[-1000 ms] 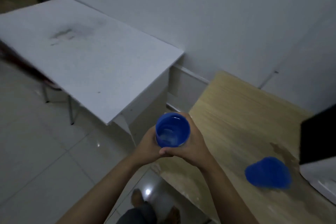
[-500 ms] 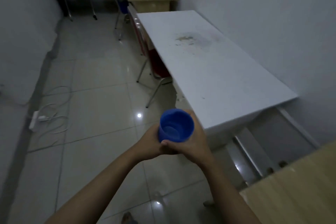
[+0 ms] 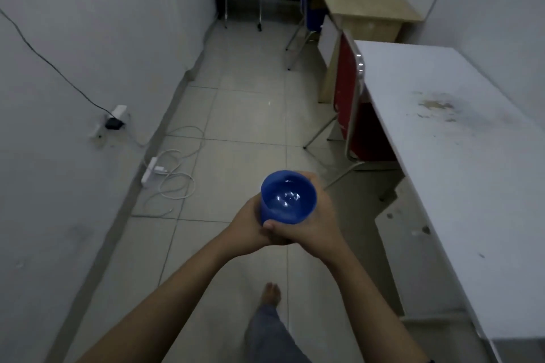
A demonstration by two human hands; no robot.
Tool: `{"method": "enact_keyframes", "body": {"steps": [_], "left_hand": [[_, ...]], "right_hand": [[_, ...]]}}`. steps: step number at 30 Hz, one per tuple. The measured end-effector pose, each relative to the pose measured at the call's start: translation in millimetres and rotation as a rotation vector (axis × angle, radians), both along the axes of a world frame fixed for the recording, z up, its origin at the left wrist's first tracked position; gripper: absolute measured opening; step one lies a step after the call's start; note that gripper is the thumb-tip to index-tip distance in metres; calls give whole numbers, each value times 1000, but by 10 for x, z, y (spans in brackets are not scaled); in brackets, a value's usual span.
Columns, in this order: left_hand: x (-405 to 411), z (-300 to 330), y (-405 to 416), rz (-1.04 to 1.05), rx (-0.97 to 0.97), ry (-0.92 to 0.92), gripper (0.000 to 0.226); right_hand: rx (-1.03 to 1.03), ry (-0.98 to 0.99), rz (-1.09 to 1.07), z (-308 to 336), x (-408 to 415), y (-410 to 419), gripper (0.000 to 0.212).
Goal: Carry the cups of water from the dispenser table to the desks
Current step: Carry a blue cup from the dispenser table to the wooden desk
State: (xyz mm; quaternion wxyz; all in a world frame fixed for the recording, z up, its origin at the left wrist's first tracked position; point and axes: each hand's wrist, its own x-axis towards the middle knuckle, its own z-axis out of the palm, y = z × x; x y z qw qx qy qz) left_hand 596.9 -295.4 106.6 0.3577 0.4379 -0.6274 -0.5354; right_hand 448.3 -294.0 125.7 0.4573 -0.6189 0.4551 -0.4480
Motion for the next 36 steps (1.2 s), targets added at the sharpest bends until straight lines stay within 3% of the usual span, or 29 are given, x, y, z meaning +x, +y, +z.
{"method": "enact_keyframes", "body": {"steps": [4,11,18,27,36], "left_hand": [[348,-36,-705,60,-11,-13,50],[766,-48,-2353,179,-61,-12,60],[1140,11,-3971,262,-103,-37,47],[1738,-29,-6294,216,-134,-48,44],[2259,159,-8667,193,-152,-44,44]], "right_hand": [[2,31,77,-45,347,-806,78],[5,59,166,-1,815,-2565,81],[13,65,253,138,1223,-4298,81],[8,85,232,89,1810,-6587,74],[4,51,185,237,2327,-8915,81]]}}
